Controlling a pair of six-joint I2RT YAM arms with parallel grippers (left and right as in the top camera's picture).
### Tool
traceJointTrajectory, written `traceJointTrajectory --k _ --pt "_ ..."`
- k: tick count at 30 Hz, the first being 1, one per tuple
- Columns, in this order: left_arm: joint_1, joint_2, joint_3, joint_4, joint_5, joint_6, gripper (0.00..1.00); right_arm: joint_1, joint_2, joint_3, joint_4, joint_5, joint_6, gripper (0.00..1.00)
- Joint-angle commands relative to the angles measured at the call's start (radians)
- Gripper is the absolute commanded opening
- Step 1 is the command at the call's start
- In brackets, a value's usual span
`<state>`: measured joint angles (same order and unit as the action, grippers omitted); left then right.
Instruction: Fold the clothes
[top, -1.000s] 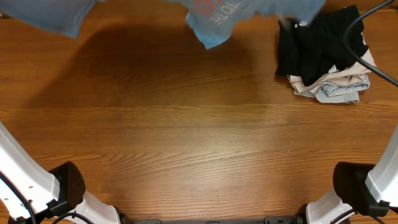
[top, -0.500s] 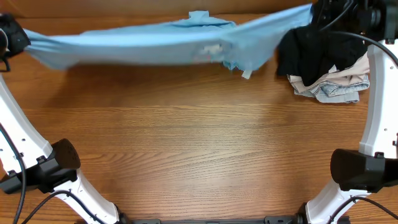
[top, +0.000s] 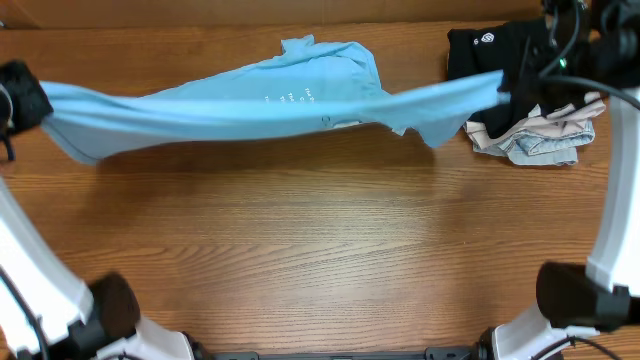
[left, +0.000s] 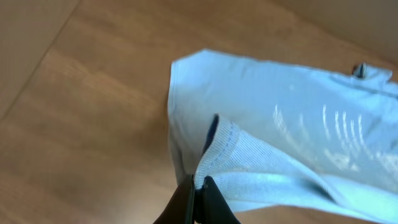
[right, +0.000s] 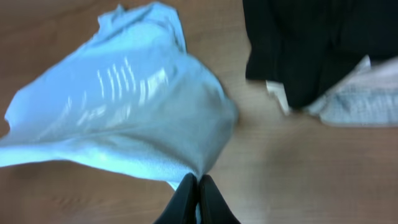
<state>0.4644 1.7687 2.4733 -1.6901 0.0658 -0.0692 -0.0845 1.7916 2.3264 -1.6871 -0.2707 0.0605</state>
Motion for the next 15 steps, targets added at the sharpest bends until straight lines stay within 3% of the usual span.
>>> traceJointTrajectory --k 1,6,15 --pt "0.007 -0.119 -0.135 0.001 -0.032 -0.009 0.04 -0.009 -0.104 -0.029 -0.005 0.015 0.021 0.04" --pt "0.007 -0.176 -0.296 0.003 -0.039 -0.015 0.04 -0.008 -0.253 -0.238 0.003 0.017 0.049 0.04" --pt "0.007 -0.242 -0.498 0.020 -0.050 -0.095 0.04 -0.009 -0.692 -0.861 0.151 0.093 0.228 0.04"
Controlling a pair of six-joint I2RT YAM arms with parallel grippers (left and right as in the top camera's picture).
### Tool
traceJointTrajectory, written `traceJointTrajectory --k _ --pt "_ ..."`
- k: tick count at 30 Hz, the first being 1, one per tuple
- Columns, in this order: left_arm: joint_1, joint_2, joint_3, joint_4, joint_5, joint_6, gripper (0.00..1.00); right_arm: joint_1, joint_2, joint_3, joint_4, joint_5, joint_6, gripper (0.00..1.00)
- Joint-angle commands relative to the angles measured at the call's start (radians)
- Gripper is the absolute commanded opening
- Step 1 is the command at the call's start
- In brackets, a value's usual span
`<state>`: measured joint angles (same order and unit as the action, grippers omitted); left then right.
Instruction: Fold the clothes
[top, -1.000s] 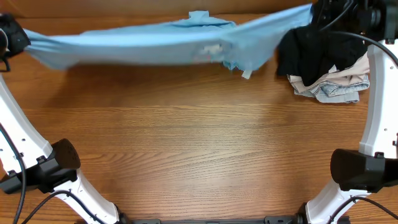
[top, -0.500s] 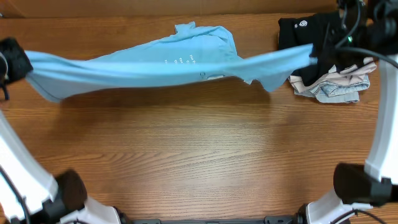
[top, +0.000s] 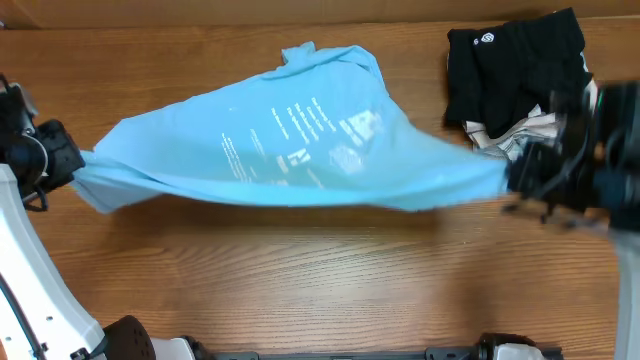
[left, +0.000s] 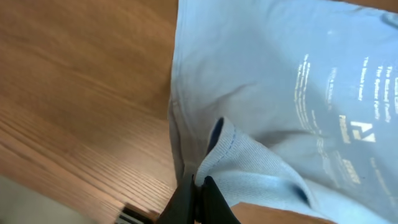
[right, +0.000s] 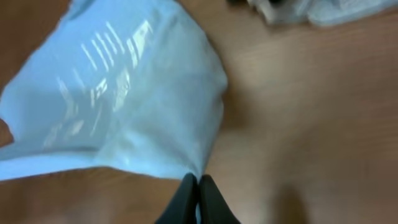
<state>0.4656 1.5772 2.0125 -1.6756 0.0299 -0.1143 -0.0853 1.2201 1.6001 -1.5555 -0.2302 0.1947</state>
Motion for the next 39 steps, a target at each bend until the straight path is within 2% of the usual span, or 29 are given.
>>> traceJointTrajectory --k 1,6,12,19,29,39 --pt "0.006 -0.061 -0.054 0.006 -0.014 -0.051 0.04 -0.008 -0.149 -0.182 0.022 0.066 0.114 0.04" --pt "0.006 -0.132 -0.154 0.018 -0.014 -0.101 0.04 -0.008 -0.228 -0.364 0.028 0.109 0.178 0.04" --pt "0.006 -0.245 -0.341 0.072 -0.067 -0.184 0.04 -0.008 -0.193 -0.405 0.086 0.107 0.175 0.04" --pt "0.006 -0.360 -0.601 0.213 -0.144 -0.331 0.04 -0.008 -0.073 -0.405 0.256 0.025 0.066 0.04" --pt "0.007 -0.372 -0.809 0.343 -0.335 -0.530 0.04 -0.008 0.104 -0.404 0.566 -0.169 -0.046 0.04" --pt "0.007 -0.369 -0.877 0.528 -0.423 -0.554 0.04 0.048 0.174 -0.402 0.824 -0.198 -0.080 0.04"
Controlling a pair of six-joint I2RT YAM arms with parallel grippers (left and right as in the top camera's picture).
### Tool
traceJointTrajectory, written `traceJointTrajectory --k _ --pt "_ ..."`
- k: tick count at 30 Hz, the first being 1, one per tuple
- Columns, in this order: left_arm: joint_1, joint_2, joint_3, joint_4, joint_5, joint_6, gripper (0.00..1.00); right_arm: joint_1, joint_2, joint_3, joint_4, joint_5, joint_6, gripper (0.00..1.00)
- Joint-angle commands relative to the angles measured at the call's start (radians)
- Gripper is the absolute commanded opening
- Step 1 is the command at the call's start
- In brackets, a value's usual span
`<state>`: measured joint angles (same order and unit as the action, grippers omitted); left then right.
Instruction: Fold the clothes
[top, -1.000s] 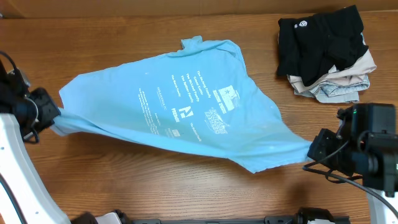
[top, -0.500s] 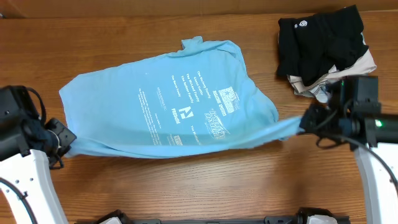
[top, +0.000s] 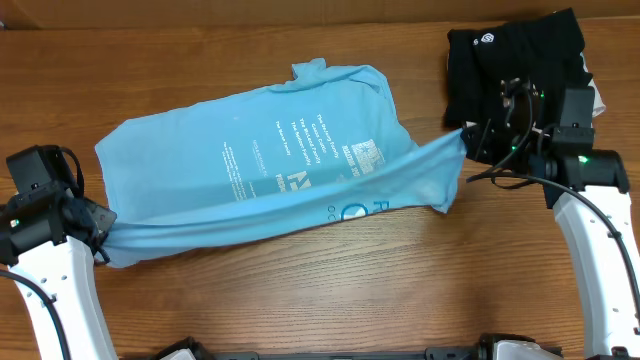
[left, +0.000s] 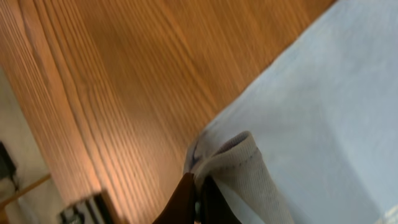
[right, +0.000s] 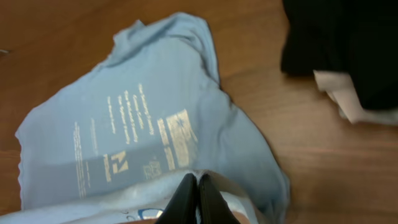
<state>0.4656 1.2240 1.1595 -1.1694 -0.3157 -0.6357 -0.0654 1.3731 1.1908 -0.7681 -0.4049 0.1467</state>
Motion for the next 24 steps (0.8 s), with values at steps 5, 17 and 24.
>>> traceJointTrajectory --k 5,17,24 --pt "0.007 0.013 -0.060 0.071 -0.095 -0.046 0.04 0.102 0.097 0.007 0.161 -0.014 -0.043 0.04" --pt "0.007 0.225 -0.125 0.290 -0.117 -0.069 0.04 0.163 0.281 0.007 0.319 0.045 -0.043 0.04" --pt "0.007 0.375 -0.125 0.389 -0.117 -0.068 0.04 0.163 0.340 0.007 0.349 0.060 -0.066 0.04"
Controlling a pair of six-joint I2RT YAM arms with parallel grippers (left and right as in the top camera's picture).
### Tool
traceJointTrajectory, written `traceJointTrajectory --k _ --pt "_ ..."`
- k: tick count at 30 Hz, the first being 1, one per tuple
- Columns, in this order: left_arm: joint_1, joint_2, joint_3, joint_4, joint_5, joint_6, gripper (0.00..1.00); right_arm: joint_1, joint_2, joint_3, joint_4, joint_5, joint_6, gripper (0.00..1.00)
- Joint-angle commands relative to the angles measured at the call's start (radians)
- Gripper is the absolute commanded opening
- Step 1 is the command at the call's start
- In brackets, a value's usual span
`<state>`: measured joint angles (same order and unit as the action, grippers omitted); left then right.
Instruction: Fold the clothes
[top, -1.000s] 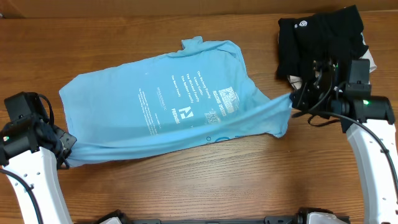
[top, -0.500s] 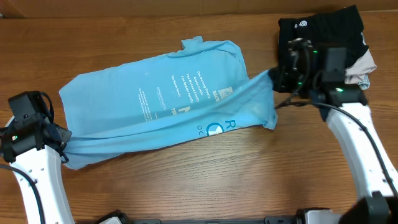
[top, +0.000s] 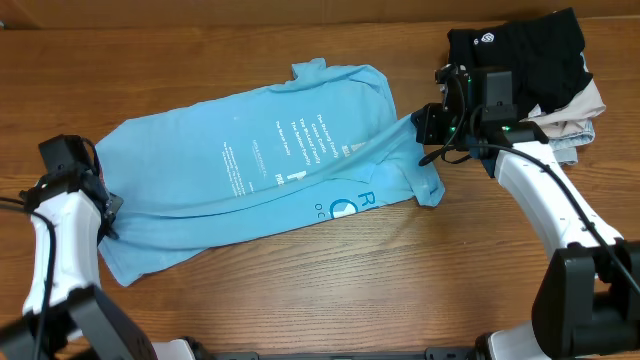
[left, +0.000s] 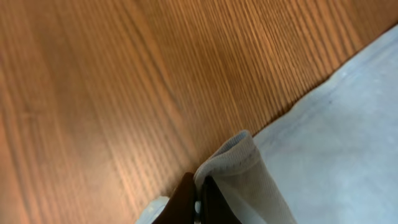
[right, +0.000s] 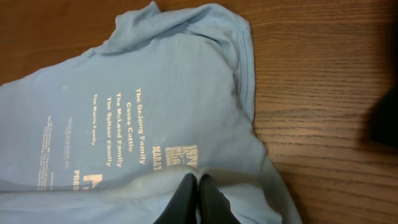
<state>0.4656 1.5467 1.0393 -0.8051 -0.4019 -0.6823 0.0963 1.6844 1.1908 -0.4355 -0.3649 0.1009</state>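
A light blue T-shirt (top: 250, 165) with white print lies spread across the wooden table, its front edge folded back over itself as a diagonal band. My left gripper (top: 100, 200) is shut on the shirt's ribbed hem (left: 239, 165) at the left end, low over the wood. My right gripper (top: 422, 122) is shut on the shirt's edge (right: 205, 180) at the right end, over the printed area (right: 124, 130).
A pile of other clothes sits at the back right: a black garment (top: 515, 60) on top of pale folded pieces (top: 570, 115). Bare wood table (top: 350, 290) stretches in front of the shirt.
Both grippers moved toward the back of the table with the held edge. The folded band now lies further up over the shirt's print, and the right end sits beside the black garment.
The shirt hung stretched between both shut grippers at the back of the table. Then it was drawn toward the front and lay with its print showing. The held edge then came back over the shirt, and now it lies as a diagonal fold.
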Motion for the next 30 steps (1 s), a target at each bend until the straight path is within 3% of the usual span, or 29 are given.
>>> traceJointTrajectory --k 1,11,30 --pt "0.007 0.071 -0.005 0.040 -0.031 -0.022 0.04 0.001 0.036 0.007 0.020 0.021 -0.021 0.04" --pt "0.007 0.132 -0.001 0.229 -0.019 -0.021 0.04 -0.002 0.061 0.024 0.110 0.024 0.002 0.04" --pt "0.004 0.132 0.003 0.337 0.014 0.032 0.04 -0.066 0.059 0.097 0.068 -0.018 0.025 0.04"
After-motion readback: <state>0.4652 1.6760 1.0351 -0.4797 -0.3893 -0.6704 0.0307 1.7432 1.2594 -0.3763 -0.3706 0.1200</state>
